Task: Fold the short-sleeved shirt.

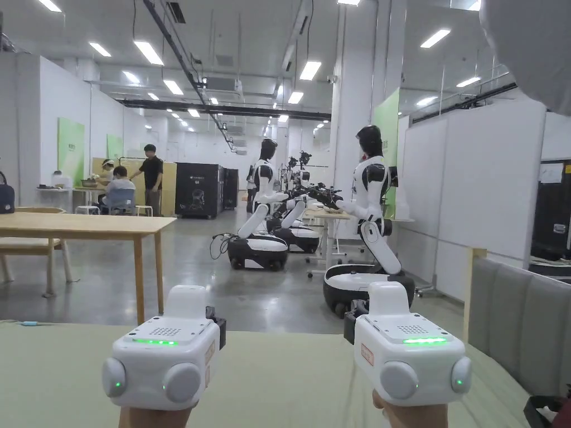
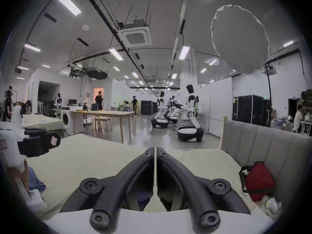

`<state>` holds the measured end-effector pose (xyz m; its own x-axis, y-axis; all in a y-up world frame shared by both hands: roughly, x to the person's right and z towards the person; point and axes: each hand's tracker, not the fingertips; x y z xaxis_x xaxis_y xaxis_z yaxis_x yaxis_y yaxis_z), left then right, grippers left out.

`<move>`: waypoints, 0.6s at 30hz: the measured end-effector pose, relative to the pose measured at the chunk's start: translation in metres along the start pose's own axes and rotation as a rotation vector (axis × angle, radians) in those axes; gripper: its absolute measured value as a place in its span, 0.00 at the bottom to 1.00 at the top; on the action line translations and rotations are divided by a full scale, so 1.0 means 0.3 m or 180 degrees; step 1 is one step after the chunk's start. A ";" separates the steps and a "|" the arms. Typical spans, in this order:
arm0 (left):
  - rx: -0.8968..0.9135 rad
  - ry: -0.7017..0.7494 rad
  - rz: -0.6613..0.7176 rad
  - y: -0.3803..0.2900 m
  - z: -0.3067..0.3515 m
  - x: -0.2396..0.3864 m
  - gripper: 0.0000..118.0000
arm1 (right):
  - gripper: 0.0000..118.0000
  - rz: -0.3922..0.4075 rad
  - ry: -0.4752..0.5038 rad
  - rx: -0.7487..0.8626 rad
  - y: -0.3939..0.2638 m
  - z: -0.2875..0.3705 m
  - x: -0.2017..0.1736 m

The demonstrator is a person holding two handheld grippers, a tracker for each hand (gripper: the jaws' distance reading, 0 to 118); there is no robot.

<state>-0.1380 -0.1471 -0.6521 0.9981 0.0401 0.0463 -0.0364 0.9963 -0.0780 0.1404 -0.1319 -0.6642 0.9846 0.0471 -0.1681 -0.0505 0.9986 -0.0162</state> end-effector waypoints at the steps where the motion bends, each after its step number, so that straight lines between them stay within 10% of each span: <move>1: 0.0021 0.0027 0.0004 0.002 0.000 -0.001 0.10 | 0.07 -0.0009 0.0005 0.0015 0.000 0.000 0.000; 3: 0.0090 0.0077 -0.0001 0.001 -0.002 0.011 0.59 | 0.37 -0.0002 0.0048 0.0048 0.002 -0.001 0.000; 4: 0.0084 0.0076 -0.0007 0.002 -0.006 0.016 0.98 | 0.71 -0.0013 0.0067 0.0033 0.003 -0.002 0.003; 6: -0.0075 0.0003 -0.0009 0.004 -0.021 0.010 1.00 | 1.00 -0.0074 0.0098 -0.0012 0.001 -0.007 0.012; 18: 0.0053 0.0133 -0.0138 0.027 0.002 0.003 1.00 | 1.00 -0.0161 -0.0167 0.0108 0.053 0.012 0.005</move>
<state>-0.1373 -0.1391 -0.6520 1.0000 -0.0059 0.0075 0.0064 0.9982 -0.0601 0.1417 -0.1160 -0.6611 0.9932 -0.0031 -0.1161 0.0043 0.9999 0.0101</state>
